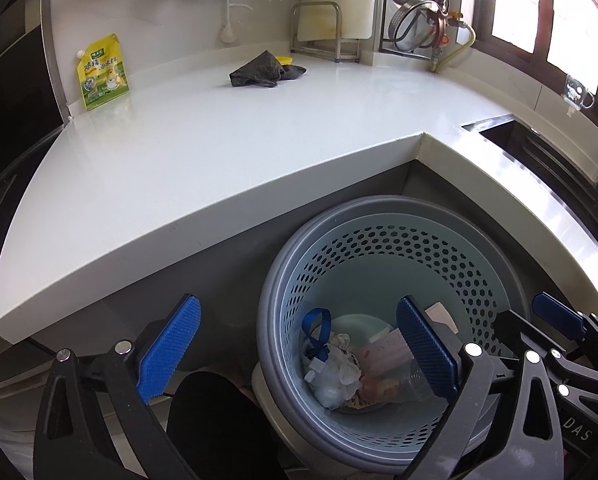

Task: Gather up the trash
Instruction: 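Open both tools to drop the cup and mask into the bin, then move both open tools up from the bin toward the towel and yellow lid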

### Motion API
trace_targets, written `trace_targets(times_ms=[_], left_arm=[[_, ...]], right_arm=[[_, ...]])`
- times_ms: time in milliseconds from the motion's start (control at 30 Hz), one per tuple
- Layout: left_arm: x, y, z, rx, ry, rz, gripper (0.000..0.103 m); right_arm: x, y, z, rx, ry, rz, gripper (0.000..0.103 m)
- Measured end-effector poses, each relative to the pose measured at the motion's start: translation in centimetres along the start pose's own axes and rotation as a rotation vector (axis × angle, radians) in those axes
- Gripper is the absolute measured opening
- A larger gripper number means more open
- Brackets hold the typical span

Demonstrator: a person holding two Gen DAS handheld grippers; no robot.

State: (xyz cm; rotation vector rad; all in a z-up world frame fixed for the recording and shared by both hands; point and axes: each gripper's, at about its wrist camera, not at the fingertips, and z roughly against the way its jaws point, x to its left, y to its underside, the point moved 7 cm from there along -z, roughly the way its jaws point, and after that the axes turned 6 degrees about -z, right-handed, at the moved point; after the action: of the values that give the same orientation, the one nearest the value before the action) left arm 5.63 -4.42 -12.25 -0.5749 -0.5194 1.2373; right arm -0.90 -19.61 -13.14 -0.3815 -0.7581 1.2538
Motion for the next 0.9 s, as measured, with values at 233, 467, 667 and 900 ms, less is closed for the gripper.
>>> trace_targets(times_ms=[233, 467, 667, 900], left_arm=[[0.7, -0.8, 0.9, -0.032, -0.014, 0.021, 0.097], [2.6, -4.9, 2.1, -0.097, -0.026, 0.054, 0.097], [5.7, -11.8, 0.8, -0.144, -0.085, 0.084, 0.097], [8.6, -19.9, -4.4, -0.121, -0.131, 0.136, 0.097]], right_arm=[[0.2, -1.0, 0.8, -0.036, -0.017, 0.006, 0.068], [0.9, -4.6, 1.3, -0.085, -0.034, 0.042, 0.07], [1.3, -10.2, 0.7, -0.124, -0.038, 0.075, 0.072], [2.2, -17.2, -3.5, -0.118, -0.052, 0.101, 0.072]])
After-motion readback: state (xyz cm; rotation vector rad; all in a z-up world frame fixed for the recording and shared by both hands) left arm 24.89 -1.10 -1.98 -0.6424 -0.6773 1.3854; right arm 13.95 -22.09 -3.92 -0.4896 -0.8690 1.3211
